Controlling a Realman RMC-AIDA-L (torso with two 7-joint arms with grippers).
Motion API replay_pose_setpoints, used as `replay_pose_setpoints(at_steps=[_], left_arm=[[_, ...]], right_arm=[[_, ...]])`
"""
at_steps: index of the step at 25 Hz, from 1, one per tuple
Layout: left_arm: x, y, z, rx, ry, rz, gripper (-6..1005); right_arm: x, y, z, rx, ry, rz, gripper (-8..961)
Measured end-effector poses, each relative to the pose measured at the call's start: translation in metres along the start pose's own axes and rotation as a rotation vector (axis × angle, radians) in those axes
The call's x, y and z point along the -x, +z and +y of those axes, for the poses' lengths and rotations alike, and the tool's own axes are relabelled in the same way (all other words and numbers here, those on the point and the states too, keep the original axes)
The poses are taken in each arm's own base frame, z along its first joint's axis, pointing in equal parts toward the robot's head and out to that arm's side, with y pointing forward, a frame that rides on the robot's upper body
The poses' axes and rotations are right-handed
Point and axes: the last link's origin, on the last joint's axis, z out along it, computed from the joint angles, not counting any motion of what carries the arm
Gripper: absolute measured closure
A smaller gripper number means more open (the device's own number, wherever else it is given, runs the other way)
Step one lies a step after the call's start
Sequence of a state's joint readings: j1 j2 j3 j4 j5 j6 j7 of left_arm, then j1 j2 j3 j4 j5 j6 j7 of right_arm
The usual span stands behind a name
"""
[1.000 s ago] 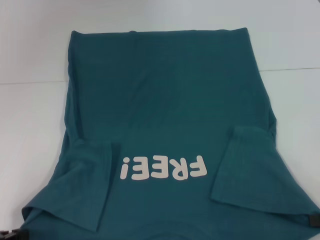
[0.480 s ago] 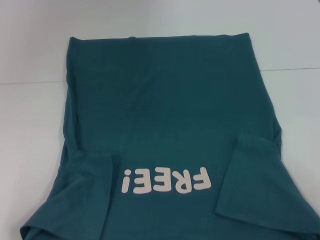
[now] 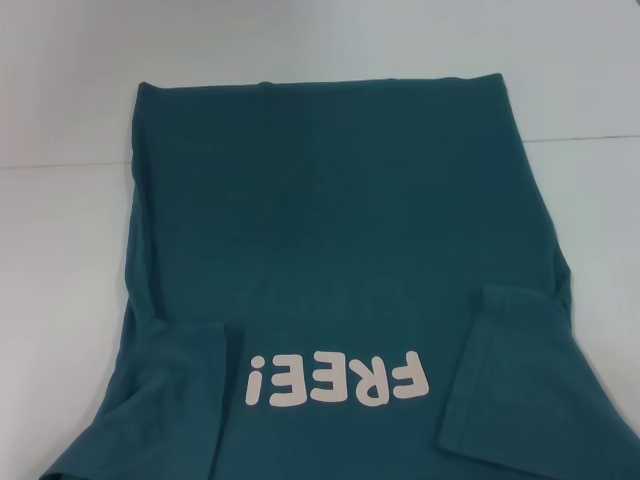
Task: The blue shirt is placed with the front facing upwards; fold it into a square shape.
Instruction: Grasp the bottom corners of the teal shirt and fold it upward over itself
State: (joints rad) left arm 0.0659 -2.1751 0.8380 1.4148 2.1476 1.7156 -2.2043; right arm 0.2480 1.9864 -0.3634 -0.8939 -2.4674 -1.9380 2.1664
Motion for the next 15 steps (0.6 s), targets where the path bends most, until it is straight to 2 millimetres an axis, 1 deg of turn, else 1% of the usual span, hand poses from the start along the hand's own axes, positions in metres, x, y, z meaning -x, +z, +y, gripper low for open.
replay_pose_setpoints(at_steps=[10, 13, 15], left_arm=[[0.004, -0.003, 0.001, -0.002, -0.005, -0.006, 950], [0.003, -0.003, 0.002, 0.009, -0.004, -0.005, 950], [0.000, -0.001, 0.003, 0.018, 0.002, -0.002, 950]], right_arm=[[-0.013, -0.007, -0.003, 0.003, 0.027, 0.009, 817], [-0.012, -0.006, -0.002, 0.008, 0.025, 0.009, 814], [-0.008, -0.004, 0.000, 0.025, 0.013, 0.006, 813]])
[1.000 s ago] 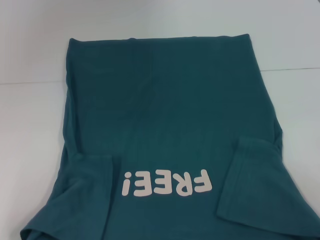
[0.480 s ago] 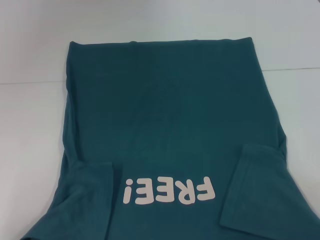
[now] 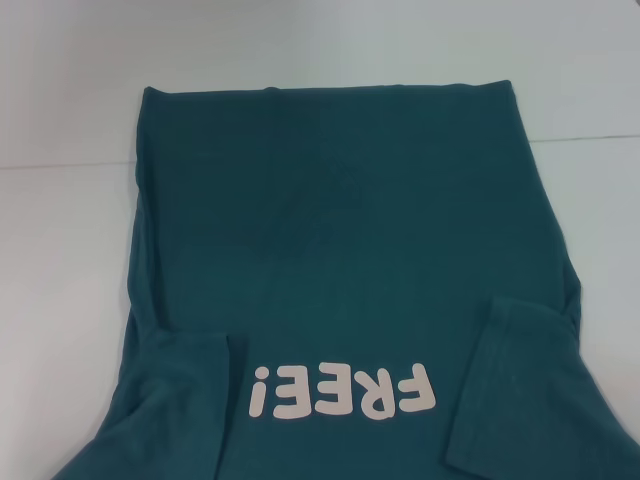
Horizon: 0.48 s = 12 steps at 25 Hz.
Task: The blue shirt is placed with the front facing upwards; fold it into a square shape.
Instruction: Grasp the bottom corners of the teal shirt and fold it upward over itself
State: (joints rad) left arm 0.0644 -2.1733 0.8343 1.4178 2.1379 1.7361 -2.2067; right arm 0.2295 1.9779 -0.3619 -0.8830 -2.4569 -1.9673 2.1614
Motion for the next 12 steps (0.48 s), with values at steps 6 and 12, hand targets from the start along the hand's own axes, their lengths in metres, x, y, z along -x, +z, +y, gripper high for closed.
replay_pose_setpoints(at_steps=[6, 12], left_arm=[[-0.026, 0.005, -0.002, 0.041, 0.029, 0.010, 950], [-0.070, 0.012, -0.008, 0.112, 0.054, 0.022, 951]], right_arm=[[0.036, 0.003, 0.013, 0.053, -0.061, -0.031, 809], [0.094, 0.003, 0.022, 0.010, -0.088, -0.095, 804]])
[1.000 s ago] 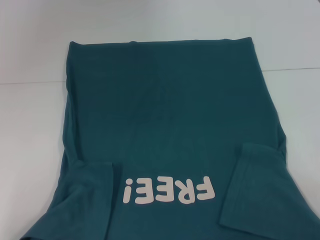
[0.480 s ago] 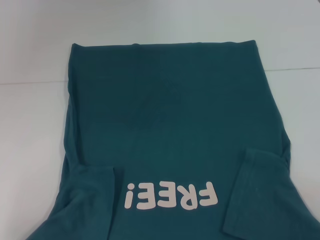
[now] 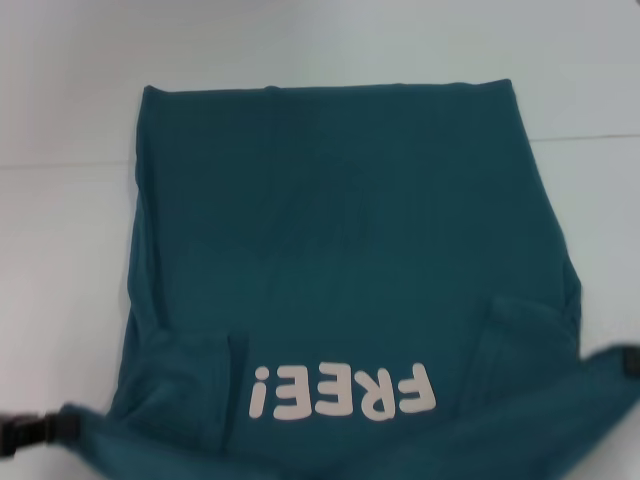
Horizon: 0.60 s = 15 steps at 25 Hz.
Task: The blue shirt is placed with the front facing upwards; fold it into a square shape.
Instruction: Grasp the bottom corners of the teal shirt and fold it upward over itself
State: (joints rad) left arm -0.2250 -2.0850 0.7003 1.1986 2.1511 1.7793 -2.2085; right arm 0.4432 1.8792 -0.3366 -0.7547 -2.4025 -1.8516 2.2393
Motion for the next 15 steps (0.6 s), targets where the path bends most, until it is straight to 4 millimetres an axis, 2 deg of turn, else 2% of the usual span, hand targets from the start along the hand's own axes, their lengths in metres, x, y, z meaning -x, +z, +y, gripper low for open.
replay_pose_setpoints(at_steps=[6, 10, 15], left_arm=[[-0.046, 0.008, -0.005, 0.003, 0.057, 0.012, 951], [-0.071, 0.016, -0.010, -0.022, 0.080, 0.021, 952], [-0.102, 0.025, -0.015, -0.035, 0.110, 0.034, 952]], right_arm=[[0.053, 0.015, 0.019, -0.022, -0.064, -0.047, 800], [0.078, 0.023, 0.026, -0.049, -0.090, -0.096, 797], [0.099, 0.029, 0.032, -0.076, -0.125, -0.146, 793]])
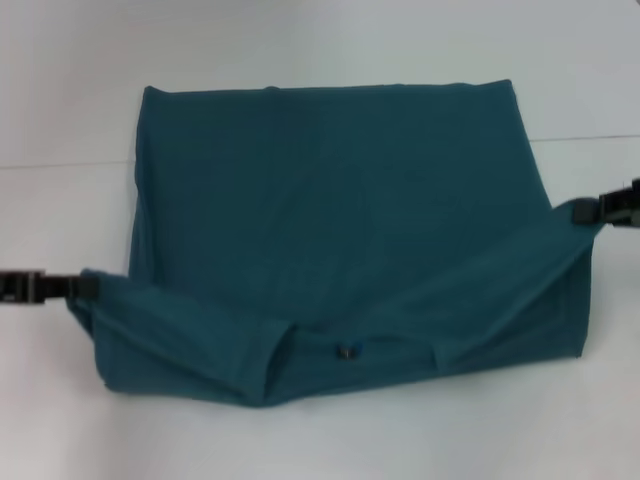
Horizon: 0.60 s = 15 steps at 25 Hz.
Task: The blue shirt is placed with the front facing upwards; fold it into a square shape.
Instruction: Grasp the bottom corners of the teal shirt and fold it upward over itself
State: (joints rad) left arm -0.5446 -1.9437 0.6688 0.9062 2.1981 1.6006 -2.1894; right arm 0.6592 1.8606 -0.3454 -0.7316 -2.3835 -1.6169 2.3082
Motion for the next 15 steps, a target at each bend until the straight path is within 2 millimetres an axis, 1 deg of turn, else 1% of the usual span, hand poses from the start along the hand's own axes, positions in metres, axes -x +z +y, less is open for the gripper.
replay_pose_setpoints(at_steps=[9, 15], left_arm=[[-0.038, 0.013, -0.005, -0.044, 0.032, 0.049, 953], [-0.055, 0.025, -0.009, -0.086, 0.035, 0.083, 953]], right_arm=[[0.020, 0.012, 0.000, -0.044, -0.028, -0.081, 786], [0.034, 0.018, -0.001, -0.081, -0.054, -0.144, 782]])
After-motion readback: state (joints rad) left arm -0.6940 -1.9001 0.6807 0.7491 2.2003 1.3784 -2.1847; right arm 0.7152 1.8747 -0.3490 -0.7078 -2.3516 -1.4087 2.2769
